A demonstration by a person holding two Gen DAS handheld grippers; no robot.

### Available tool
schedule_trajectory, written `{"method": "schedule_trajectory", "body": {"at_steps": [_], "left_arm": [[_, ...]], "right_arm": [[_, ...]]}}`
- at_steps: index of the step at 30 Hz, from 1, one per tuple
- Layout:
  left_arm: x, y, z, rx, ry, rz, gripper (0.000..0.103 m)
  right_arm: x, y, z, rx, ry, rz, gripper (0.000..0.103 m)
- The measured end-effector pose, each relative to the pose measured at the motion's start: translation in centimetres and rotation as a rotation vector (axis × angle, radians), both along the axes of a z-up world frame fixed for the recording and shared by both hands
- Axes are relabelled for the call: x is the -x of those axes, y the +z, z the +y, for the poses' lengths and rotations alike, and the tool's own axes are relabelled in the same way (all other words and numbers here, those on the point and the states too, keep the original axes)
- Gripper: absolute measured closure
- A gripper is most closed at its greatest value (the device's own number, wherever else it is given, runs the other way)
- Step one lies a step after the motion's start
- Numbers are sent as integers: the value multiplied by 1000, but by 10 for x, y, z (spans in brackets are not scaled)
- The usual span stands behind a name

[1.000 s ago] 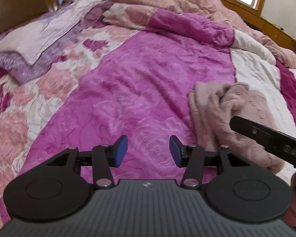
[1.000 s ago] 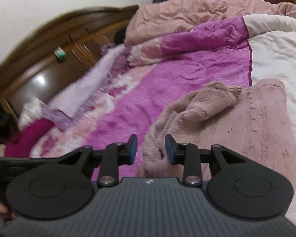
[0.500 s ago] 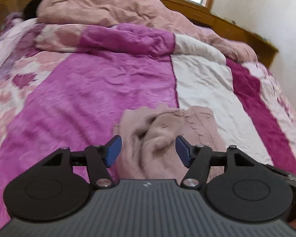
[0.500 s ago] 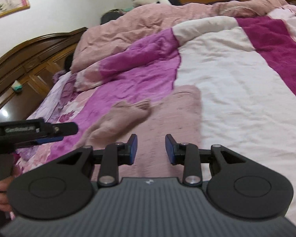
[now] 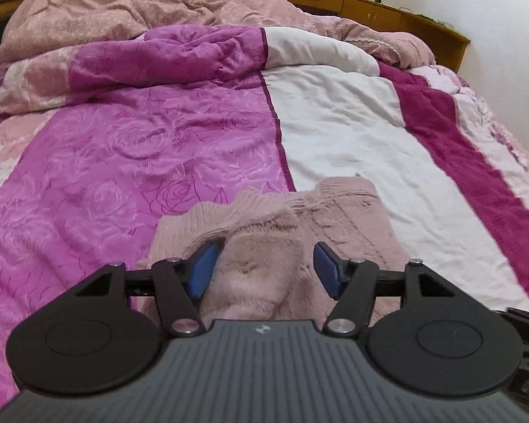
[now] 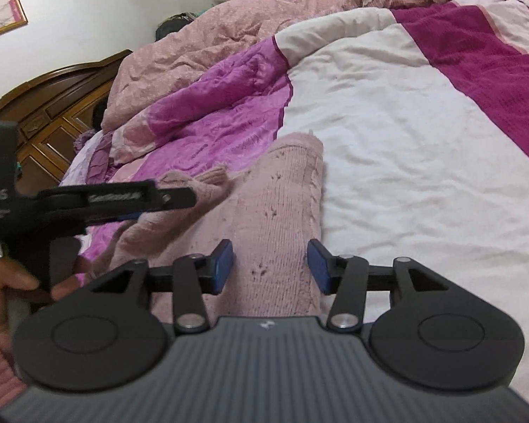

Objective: Fold small clothes

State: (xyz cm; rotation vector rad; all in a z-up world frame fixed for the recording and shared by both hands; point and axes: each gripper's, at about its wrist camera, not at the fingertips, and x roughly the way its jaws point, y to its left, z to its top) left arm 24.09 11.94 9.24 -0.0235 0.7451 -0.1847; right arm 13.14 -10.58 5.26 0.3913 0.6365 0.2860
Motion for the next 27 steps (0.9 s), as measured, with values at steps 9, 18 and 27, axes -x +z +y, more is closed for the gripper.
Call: {"method": "schedule_trajectory", "body": {"at_steps": [9,18,27], "left_arm": [[-16,-25,52,13,302,46,76],[-3,-10,70,184,261,81,75],[76,17,65,201,102,106,53]], "right_arm": [[1,-3,4,20,23,-13,52],[3,-3,7,25,24,-7,50],[15,-2,5,6,13,1,50]]}}
